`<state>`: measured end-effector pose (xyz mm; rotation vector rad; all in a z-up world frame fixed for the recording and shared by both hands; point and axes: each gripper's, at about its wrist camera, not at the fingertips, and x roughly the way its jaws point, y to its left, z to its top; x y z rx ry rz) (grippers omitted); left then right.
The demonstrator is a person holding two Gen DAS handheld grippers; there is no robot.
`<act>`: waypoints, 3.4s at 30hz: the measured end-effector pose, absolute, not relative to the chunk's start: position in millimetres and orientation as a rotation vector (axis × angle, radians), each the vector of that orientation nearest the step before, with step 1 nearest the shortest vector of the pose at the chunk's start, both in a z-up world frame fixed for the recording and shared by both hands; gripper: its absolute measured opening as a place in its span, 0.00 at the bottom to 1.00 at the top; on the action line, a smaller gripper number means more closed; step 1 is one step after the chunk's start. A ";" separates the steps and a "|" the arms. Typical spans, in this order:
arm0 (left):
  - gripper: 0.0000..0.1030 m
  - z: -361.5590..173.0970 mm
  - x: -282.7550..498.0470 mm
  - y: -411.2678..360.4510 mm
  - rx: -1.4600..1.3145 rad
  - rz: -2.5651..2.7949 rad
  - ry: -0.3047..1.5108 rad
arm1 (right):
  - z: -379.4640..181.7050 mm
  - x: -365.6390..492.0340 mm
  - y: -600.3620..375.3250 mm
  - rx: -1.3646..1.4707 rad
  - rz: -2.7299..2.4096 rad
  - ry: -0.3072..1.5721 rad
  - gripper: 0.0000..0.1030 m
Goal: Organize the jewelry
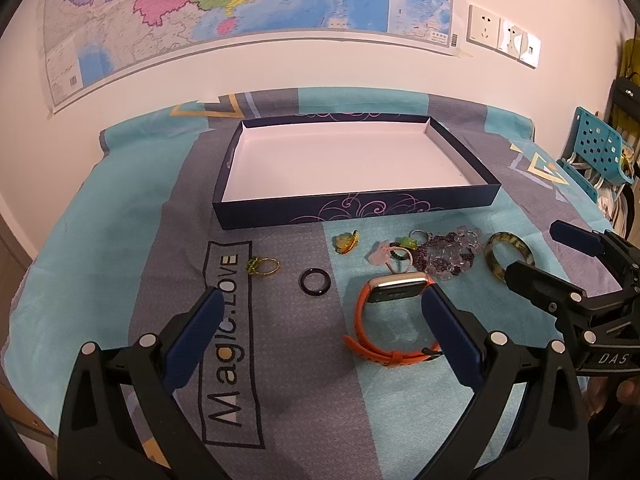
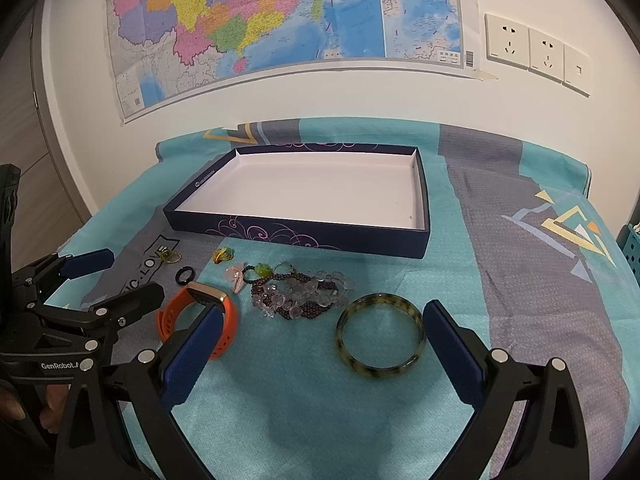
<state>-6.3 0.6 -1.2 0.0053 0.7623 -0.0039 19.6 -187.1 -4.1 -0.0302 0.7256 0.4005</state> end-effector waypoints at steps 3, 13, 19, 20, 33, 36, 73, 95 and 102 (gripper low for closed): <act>0.94 -1.2 -5.2 2.6 0.002 -0.001 0.764 | -4.8 20.2 -186.9 -0.030 0.400 0.730 0.94; 0.94 -0.8 -5.3 4.5 -0.004 0.002 0.764 | -6.9 21.0 -185.8 -0.030 0.400 0.739 0.94; 0.95 -1.1 -5.2 4.3 -0.004 0.001 0.765 | -6.8 20.7 -185.7 -0.029 0.399 0.739 0.94; 0.95 -1.1 -5.0 4.2 -0.005 0.000 0.765 | -6.7 20.7 -185.6 -0.030 0.400 0.738 0.94; 0.94 -5.3 -1.0 1.9 -0.010 -0.015 0.781 | -7.5 20.3 -186.4 -0.023 0.401 0.739 0.94; 0.94 -6.5 -0.3 1.0 -0.008 -0.017 0.785 | -7.6 20.0 -186.6 -0.023 0.404 0.742 0.94; 0.61 -37.4 18.3 -3.9 -0.035 -0.171 0.925 | -37.4 61.5 -232.4 0.024 0.382 0.888 0.52; 0.09 -33.5 27.2 -9.5 0.032 -0.212 0.940 | -30.0 66.6 -230.2 -0.055 0.428 0.872 0.06; 0.09 -13.2 27.2 1.8 -0.006 -0.236 0.896 | -7.4 67.3 -230.3 -0.025 0.467 0.820 0.06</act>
